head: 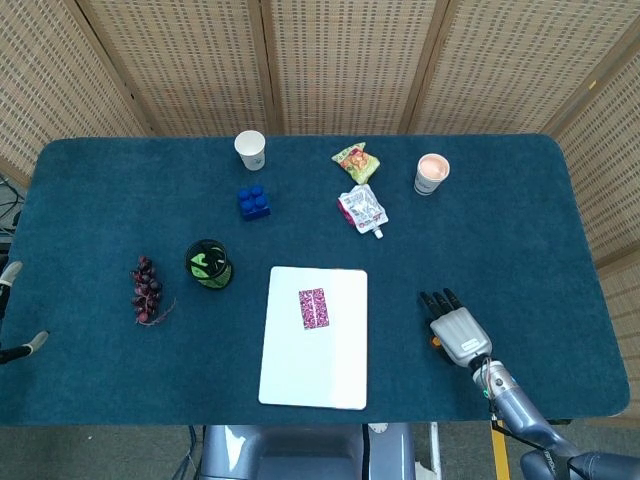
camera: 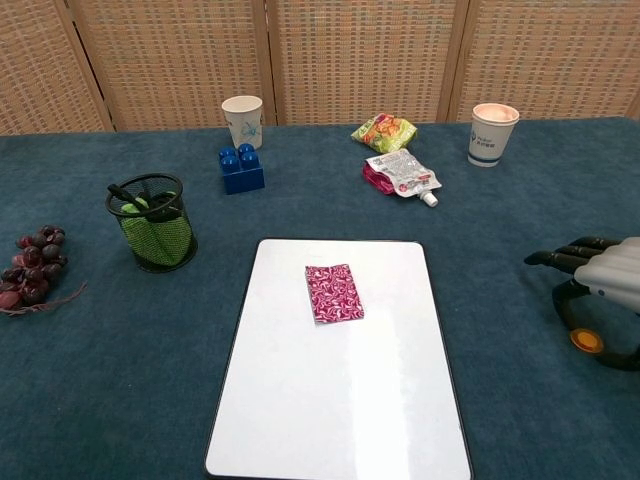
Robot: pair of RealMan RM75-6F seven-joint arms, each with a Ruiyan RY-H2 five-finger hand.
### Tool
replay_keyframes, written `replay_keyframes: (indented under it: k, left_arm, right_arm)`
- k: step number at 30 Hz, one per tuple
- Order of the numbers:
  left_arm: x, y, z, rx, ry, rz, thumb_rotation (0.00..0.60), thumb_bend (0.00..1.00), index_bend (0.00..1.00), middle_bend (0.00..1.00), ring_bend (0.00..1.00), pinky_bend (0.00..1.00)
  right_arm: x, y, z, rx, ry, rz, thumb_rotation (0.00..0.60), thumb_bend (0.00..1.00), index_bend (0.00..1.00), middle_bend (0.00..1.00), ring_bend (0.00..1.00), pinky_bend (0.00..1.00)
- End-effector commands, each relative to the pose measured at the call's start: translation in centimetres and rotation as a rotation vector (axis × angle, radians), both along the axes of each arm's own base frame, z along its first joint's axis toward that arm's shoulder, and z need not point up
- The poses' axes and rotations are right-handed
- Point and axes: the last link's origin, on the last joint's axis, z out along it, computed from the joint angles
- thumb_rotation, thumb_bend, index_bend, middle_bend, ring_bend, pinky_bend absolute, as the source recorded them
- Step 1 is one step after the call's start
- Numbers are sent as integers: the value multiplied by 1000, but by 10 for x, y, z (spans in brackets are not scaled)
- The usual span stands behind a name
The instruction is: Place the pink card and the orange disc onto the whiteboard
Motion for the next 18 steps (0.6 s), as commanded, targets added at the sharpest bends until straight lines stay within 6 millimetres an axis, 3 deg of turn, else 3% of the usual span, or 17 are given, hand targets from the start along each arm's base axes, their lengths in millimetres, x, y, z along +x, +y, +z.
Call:
replay_keyframes:
  k: [1, 6, 11, 18]
  left_arm:
    - [0, 0, 0, 1, 0, 0, 600, 0, 0, 0, 0, 0]
    - [0, 0, 0, -1, 0, 3, 600, 0, 0, 0, 0, 0]
    - [0, 0, 0, 1, -2, 3, 600, 0, 0, 0, 0, 0]
    - [-1, 0, 1, 1, -4, 3, 600, 0, 0, 0, 0, 0]
  right_arm:
    - [0, -1, -2, 2, -2, -3, 600, 331, 429, 0, 0, 0]
    - [0, -3, -4, 3, -2, -10, 600, 339, 458, 0, 0, 0]
    - [-2, -5, -6, 0, 0, -25, 600, 363, 561, 0, 0, 0]
    - [9, -6, -5, 6, -53, -29, 600, 388, 569, 0, 0, 0]
